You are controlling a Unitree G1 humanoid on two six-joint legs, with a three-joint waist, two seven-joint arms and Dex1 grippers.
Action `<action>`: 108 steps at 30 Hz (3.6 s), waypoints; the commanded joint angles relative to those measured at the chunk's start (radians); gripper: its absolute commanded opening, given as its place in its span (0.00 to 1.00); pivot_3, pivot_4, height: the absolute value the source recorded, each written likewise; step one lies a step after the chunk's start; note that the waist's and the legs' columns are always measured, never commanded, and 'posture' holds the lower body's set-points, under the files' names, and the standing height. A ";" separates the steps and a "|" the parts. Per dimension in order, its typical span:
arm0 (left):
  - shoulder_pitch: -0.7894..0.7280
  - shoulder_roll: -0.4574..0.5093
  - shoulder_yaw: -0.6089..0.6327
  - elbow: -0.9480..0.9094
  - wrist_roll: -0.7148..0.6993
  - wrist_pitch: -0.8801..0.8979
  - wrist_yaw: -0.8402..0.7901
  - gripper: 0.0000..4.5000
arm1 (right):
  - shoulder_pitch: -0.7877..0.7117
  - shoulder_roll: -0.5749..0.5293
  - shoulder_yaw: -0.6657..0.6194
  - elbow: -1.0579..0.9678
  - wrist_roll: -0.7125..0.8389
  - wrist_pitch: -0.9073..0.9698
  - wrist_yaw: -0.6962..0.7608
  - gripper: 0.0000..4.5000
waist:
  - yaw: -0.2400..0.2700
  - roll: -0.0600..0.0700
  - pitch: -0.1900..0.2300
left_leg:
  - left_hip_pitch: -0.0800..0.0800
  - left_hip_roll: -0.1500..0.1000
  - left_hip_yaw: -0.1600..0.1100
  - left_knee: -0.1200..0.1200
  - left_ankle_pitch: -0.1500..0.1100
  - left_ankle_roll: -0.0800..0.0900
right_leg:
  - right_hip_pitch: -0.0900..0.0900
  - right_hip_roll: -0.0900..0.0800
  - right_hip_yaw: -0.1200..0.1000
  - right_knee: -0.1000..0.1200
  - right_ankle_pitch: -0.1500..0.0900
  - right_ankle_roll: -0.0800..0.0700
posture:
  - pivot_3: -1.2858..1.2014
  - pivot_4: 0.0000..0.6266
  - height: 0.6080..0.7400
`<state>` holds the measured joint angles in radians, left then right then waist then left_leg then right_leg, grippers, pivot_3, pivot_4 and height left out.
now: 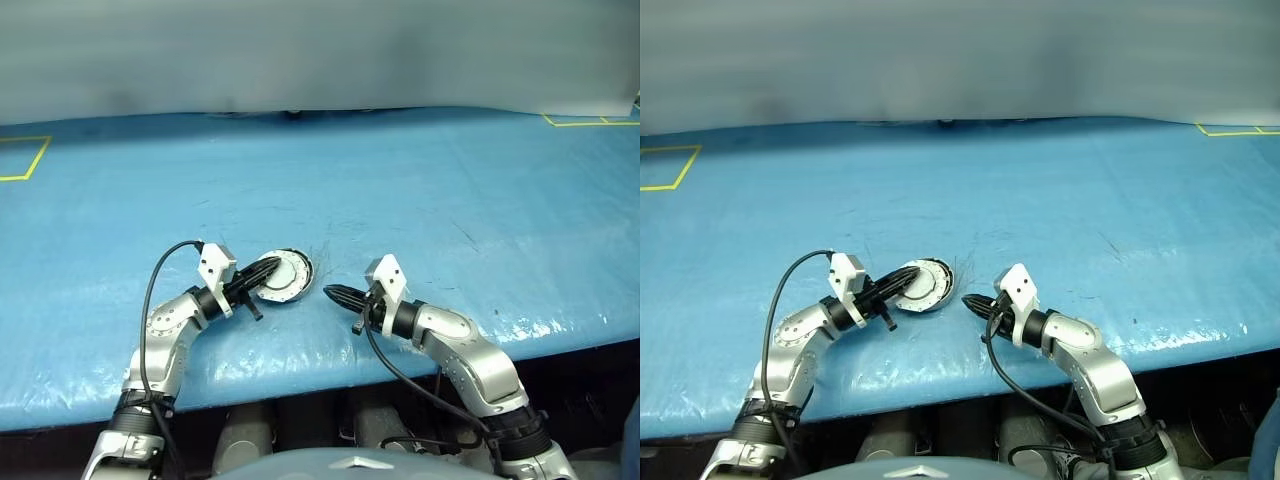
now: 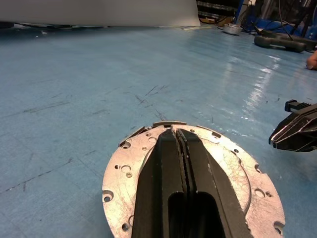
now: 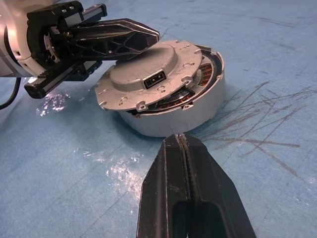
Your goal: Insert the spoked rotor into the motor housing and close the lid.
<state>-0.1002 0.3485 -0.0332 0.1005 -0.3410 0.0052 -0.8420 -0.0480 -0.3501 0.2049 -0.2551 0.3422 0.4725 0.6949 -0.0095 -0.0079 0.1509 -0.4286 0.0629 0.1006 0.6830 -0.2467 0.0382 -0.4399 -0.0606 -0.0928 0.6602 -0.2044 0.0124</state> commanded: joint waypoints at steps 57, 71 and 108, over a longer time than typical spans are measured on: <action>0.226 0.039 0.098 -0.082 -0.017 -0.231 -0.067 0.00 | -0.298 0.186 0.197 0.273 -0.273 -0.186 -0.037 0.87 | -0.003 0.000 0.000 | 0.001 0.004 0.001 0.000 0.000 0.000 | -0.001 0.000 0.000 0.001 -0.003 -0.005 | 0.52 0.24 1.00; 0.221 0.034 0.091 -0.074 -0.018 -0.226 -0.071 0.00 | -0.390 0.109 0.190 0.252 -0.239 -0.190 0.117 0.67 | -0.002 0.000 0.000 | 0.000 0.004 0.001 -0.001 0.000 0.000 | -0.002 0.000 0.000 0.001 -0.002 -0.004 | 0.52 0.24 1.00; 0.249 0.048 0.078 -0.087 -0.027 -0.200 -0.081 0.00 | -0.555 0.071 0.187 0.587 -0.297 -0.334 0.286 0.67 | -0.002 0.000 0.000 | 0.001 0.004 0.002 0.000 0.000 0.000 | -0.001 -0.001 0.000 0.001 -0.001 -0.002 | 0.52 0.24 1.00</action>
<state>0.1450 0.3915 0.0461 0.0332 -0.3566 -0.1952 -0.9180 -0.5879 -0.2670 0.4040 0.3134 0.0650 0.1475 0.9826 -0.0116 -0.0077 0.1508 -0.4279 0.0668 0.1023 0.6829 -0.2462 0.0382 -0.4411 -0.0612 -0.0928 0.6616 -0.2053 0.0103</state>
